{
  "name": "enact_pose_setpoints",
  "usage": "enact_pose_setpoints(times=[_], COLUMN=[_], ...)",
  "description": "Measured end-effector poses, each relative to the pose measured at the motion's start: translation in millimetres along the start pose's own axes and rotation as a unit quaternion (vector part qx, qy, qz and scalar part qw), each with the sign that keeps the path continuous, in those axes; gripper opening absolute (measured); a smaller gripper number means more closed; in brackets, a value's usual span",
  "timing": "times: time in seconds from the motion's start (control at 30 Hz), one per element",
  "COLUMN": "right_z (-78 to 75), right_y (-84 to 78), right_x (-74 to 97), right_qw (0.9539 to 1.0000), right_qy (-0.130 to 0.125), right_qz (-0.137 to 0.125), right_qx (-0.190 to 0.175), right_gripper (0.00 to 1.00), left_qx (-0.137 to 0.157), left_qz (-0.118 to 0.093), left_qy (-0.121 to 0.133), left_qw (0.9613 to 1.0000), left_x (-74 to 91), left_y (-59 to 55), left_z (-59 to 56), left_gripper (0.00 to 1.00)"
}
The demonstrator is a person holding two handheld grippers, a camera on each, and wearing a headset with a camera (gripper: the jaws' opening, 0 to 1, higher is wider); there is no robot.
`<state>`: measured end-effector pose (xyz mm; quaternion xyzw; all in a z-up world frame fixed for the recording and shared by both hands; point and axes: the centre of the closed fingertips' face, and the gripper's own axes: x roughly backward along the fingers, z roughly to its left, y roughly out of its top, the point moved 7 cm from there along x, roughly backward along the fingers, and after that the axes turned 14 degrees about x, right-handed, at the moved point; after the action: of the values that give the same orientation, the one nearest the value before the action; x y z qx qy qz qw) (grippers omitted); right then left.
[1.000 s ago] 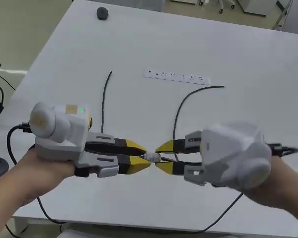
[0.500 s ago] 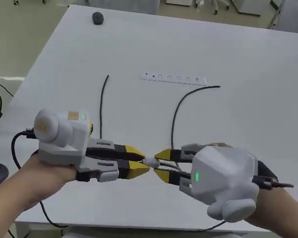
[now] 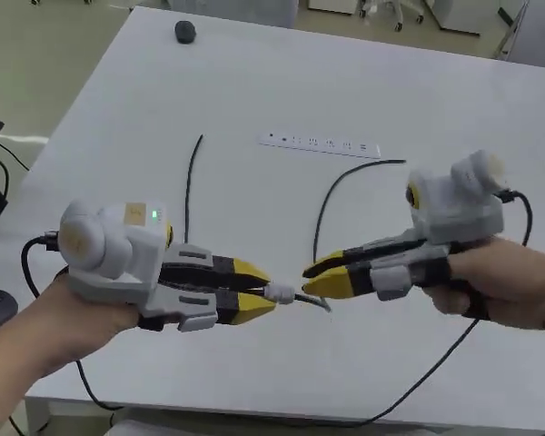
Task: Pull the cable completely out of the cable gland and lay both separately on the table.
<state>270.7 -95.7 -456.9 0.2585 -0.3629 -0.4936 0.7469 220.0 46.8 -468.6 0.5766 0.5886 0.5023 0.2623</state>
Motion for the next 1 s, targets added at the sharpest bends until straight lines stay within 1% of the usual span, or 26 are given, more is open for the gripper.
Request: enact_pose_setpoints(times=[0.07,0.17,0.23,0.27,0.33,0.4,0.47,0.57,0.6,0.63,0.7,0.77,0.8,0.83,0.87,0.9,0.93,0.97,1.0], right_z=[-4.3,-8.5,-6.2,-6.4,-5.6,-0.9,2.9,3.6,3.0,3.1,2.8,1.9,-0.2,0.9,1.7,2.7,2.8,6.9,9.2], right_y=[-1.4,-4.4,-9.8,-11.4,-15.6,-16.2,-15.8,-13.8,-13.9,-14.5,-14.3,-14.5,-14.3,-14.6,-14.5,-14.1,-14.0,-14.4,-14.9], right_x=[-3.4,-12.3,-20.6,-23.8,-27.7,-30.2,-33.0,-33.3,-32.7,-32.6,-31.6,-31.4,-31.3,-31.6,-31.8,-33.3,-34.5,-35.7,-36.3], right_qw=[0.9982,0.9956,0.9895,0.9882,0.9838,0.9797,0.9779,0.9776,0.9774,0.978,0.9785,0.9825,0.9863,0.9873,0.9879,0.9908,0.9916,0.9906,0.9895], right_qy=[0.045,0.072,0.107,0.114,0.129,0.152,0.162,0.166,0.167,0.166,0.163,0.153,0.138,0.132,0.125,0.103,0.089,0.072,0.055], right_qz=[0.003,0.012,0.032,0.034,0.052,0.058,0.063,0.067,0.069,0.071,0.071,0.069,0.072,0.075,0.08,0.087,0.091,0.094,0.097], right_qx=[-0.04,-0.058,-0.092,-0.096,-0.113,-0.117,-0.116,-0.11,-0.11,-0.105,-0.105,-0.081,-0.054,-0.048,-0.044,-0.009,0.023,0.067,0.092], right_gripper=[0.21,0.2,0.2,0.19,0.18,0.17,0.13,0.11,0.1,0.09,0.08,0.08,0.07,0.07,0.07,0.07,0.07,0.07,0.07], left_qx=[-0.006,-0.02,-0.029,-0.03,-0.033,-0.034,-0.035,-0.035,-0.031,-0.029,-0.031,-0.024,-0.025,-0.023,-0.015,-0.016,-0.017,-0.012,0.002], left_qz=[0.004,0.006,0.004,0.004,0.003,0.005,0.006,0.004,0.003,0.002,0.004,0.005,0.009,0.01,0.015,0.016,0.023,0.024,0.025], left_qy=[-0.002,-0.003,-0.006,-0.007,-0.008,-0.008,-0.007,-0.009,-0.012,-0.014,-0.012,-0.011,-0.008,-0.008,-0.008,-0.007,-0.003,-0.005,-0.006], left_qw=[1.0,0.9998,0.9996,0.9995,0.9994,0.9994,0.9994,0.9993,0.9994,0.9995,0.9994,0.9996,0.9996,0.9996,0.9997,0.9997,0.9996,0.9996,0.9997], left_x=[-1.2,-1.8,-1.7,-1.6,-1.1,-0.5,0.1,1.1,1.2,1.1,0.7,0.1,-0.4,-0.6,-0.6,-0.5,0.0,0.5,1.6], left_y=[-0.5,0.4,2.1,2.7,3.8,3.6,3.2,3.6,4.0,4.1,3.5,2.6,1.5,1.0,-0.4,-0.8,-3.6,-5.1,-7.4], left_z=[-1.3,-2.5,-4.3,-4.9,-5.1,-5.2,-4.8,-5.5,-6.0,-6.3,-5.2,-3.5,-2.5,-1.9,-1.3,-1.0,0.6,1.4,1.5], left_gripper=[0.16,0.16,0.16,0.16,0.16,0.16,0.16,0.16,0.16,0.16,0.16,0.16,0.16,0.16,0.16,0.16,0.16,0.16,0.16])
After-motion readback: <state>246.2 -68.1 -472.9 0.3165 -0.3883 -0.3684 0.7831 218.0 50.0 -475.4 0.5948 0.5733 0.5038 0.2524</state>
